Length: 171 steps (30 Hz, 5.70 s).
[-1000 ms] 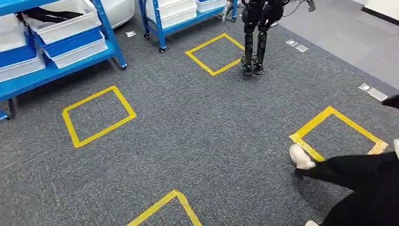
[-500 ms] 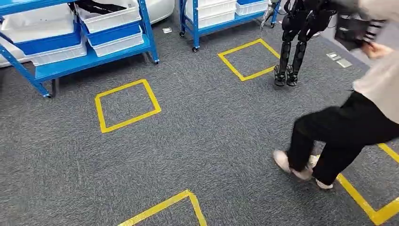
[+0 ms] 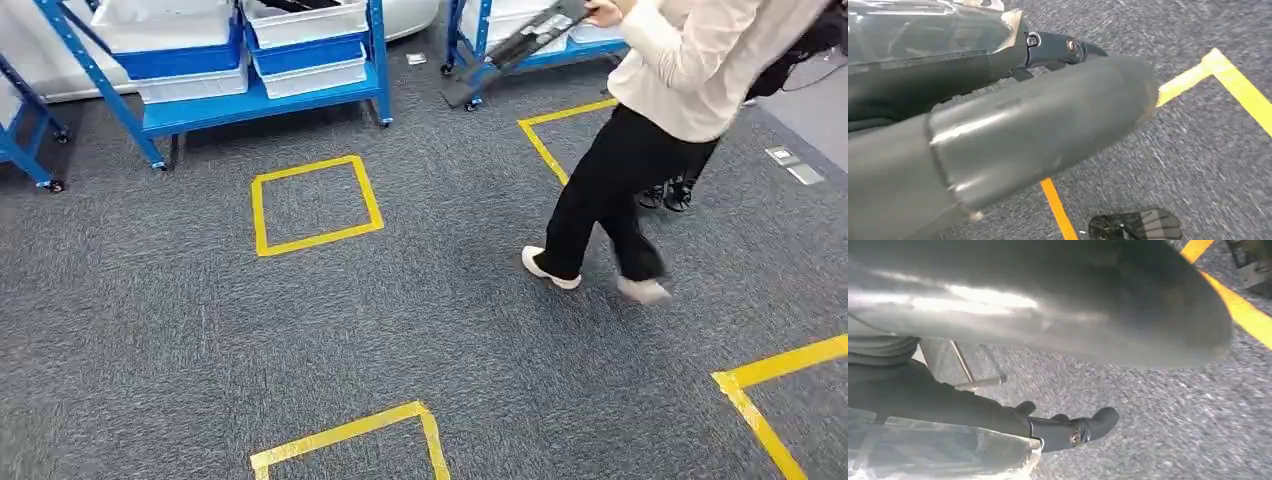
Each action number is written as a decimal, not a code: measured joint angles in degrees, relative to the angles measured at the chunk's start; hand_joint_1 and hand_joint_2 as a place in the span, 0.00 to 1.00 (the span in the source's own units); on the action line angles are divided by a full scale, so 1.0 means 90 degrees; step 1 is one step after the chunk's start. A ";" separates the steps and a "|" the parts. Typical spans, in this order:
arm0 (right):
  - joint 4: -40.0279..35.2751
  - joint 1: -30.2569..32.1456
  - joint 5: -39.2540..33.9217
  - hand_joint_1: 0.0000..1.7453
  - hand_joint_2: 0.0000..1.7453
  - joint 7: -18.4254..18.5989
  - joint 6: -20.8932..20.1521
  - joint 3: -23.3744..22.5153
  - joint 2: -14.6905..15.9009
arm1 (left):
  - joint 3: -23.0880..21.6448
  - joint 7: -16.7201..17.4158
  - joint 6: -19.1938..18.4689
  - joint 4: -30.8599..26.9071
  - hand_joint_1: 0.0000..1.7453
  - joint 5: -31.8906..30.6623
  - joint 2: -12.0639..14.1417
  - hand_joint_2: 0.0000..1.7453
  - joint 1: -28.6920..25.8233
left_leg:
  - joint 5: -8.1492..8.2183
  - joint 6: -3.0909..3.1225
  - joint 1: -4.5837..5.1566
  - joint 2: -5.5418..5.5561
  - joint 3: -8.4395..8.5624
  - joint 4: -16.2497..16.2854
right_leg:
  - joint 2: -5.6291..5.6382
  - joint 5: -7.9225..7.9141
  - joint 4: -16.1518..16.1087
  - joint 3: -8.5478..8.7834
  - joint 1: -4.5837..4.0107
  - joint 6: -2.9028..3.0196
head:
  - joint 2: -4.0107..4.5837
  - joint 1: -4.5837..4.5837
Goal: Take the parts from the cabinet and place them on the table.
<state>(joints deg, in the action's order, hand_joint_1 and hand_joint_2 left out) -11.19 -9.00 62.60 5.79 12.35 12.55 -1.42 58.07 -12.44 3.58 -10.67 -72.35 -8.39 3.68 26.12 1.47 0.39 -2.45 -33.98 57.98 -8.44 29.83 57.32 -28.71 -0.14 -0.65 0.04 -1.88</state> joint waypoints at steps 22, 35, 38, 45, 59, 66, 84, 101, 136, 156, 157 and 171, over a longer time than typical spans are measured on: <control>0.0034 0.0008 0.0080 0.00 0.00 -0.0063 -0.0155 0.0000 0.0058 | -0.0005 -0.0073 -0.0046 0.0002 0.00 -0.0029 -0.0012 0.00 0.0008 | 0.0805 -0.0267 -0.0137 0.0328 -0.0987 0.1964 | 0.0679 -0.0155 0.0068 -0.0185 0.0105 0.0212 | 0.0000 -0.0012; 0.0029 0.0040 -0.0034 0.00 0.00 -0.0117 -0.0012 -0.0024 0.0107 | -0.0121 -0.0053 -0.0015 0.0005 0.00 -0.0158 -0.0032 0.00 0.0048 | -0.0139 0.0108 -0.0096 0.0303 0.0065 -0.0141 | 0.0858 0.0685 0.1438 -0.0649 0.0047 0.0099 | 0.0000 0.0041; 0.0032 0.0116 -0.0156 0.00 0.00 -0.0117 0.0131 -0.0133 0.0126 | -0.0155 -0.0111 0.0007 0.0007 0.00 -0.0199 -0.0058 0.00 0.0024 | -0.0134 0.0103 -0.0102 0.0482 0.0071 -0.0133 | 0.0897 0.0712 0.1983 -0.1014 0.0087 -0.0034 | 0.0000 0.0044; 0.0029 0.0168 -0.0165 0.00 0.00 -0.0136 0.0236 -0.0214 0.0107 | -0.0189 -0.0316 0.0199 0.0005 0.00 -0.0226 -0.0061 0.00 0.0026 | 0.0147 -0.0165 -0.0097 0.0595 0.0143 -0.0055 | 0.0932 0.0004 0.0122 -0.0253 0.0146 -0.0017 | 0.0000 0.0059; 0.0049 0.0327 -0.0160 0.00 0.00 -0.0180 0.0204 -0.0313 -0.0012 | -0.0228 -0.0321 0.0345 0.0000 0.00 -0.0226 0.0022 0.00 0.0001 | -0.0635 0.0316 0.0147 0.0242 -0.0767 0.0183 | 0.0874 0.0721 -0.0176 0.0806 0.0052 0.0166 | 0.0000 0.0078; 0.0046 0.0191 -0.0034 0.00 0.00 -0.0228 0.0032 -0.0313 -0.0032 | -0.0226 -0.0007 0.0282 -0.0007 0.00 -0.0104 0.0078 0.00 0.0169 | -0.0303 0.0408 0.0056 0.0376 0.0155 -0.0441 | 0.0910 0.0593 0.1604 -0.0160 0.0038 -0.0096 | 0.0002 0.0032; 0.0097 0.0207 -0.0046 0.00 0.00 -0.0235 0.0019 -0.0313 -0.0010 | -0.0226 0.0051 0.0291 -0.0007 0.00 -0.0097 0.0121 0.00 0.0295 | 0.1239 -0.0251 -0.0168 0.0323 -0.0817 0.1776 | 0.0944 0.0255 0.0073 0.0234 0.0226 0.0099 | 0.0000 -0.0022; 0.0109 0.0211 0.0015 0.00 0.00 -0.0175 -0.0046 -0.0316 -0.0002 | -0.0177 0.0034 0.0299 -0.0007 0.00 -0.0041 0.0080 0.00 0.0223 | 0.0030 0.0250 0.0034 0.0488 0.0226 -0.0115 | 0.0956 0.0722 0.0915 -0.0592 0.0119 -0.0310 | 0.0000 -0.0036; 0.0087 0.0235 0.0087 0.00 0.00 -0.0248 -0.0139 -0.0469 0.0114 | 0.0053 0.0029 0.0291 -0.0007 0.00 0.0296 0.0061 0.00 0.0166 | 0.0339 0.0190 0.0144 0.0407 0.0317 0.0081 | 0.0952 -0.0231 0.0177 -0.0474 -0.0051 0.0019 | 0.0000 -0.0046; 0.0066 0.0156 0.0233 0.00 0.00 -0.0250 -0.0231 -0.0471 0.0053 | 0.0226 0.0056 0.0325 -0.0012 0.00 0.0381 0.0053 0.00 0.0154 | 0.0048 0.0158 -0.0095 0.0320 0.0125 0.0033 | 0.0954 0.0398 0.0401 0.0394 0.0148 -0.0227 | 0.0002 -0.0095; 0.0066 0.0158 0.0243 0.00 0.00 -0.0240 -0.0231 -0.0469 0.0051 | 0.0226 0.0056 0.0325 -0.0012 0.00 0.0381 0.0056 0.00 0.0160 | 0.0085 0.0203 -0.0093 0.0319 0.0153 0.0029 | 0.0954 0.0457 0.0898 0.0064 0.0148 -0.0203 | 0.0000 -0.0082; 0.0068 0.0224 0.0352 0.00 0.00 -0.0170 -0.0245 -0.0469 0.0109 | 0.0248 0.0056 0.0325 -0.0010 0.00 0.0384 0.0010 0.00 0.0187 | 0.0810 -0.0033 -0.0027 0.0341 0.0873 0.0443 | 0.0928 -0.0333 0.0141 -0.0383 0.0109 0.0168 | 0.0000 -0.0039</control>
<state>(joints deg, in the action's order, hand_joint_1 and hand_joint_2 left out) -10.58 -6.99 65.77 4.26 10.14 8.33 -0.44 60.30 -11.93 6.51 -10.75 -68.89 -8.31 5.37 33.41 1.17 0.15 0.61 -26.12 61.96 -0.09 26.83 58.58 -32.16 0.85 0.86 0.04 -2.23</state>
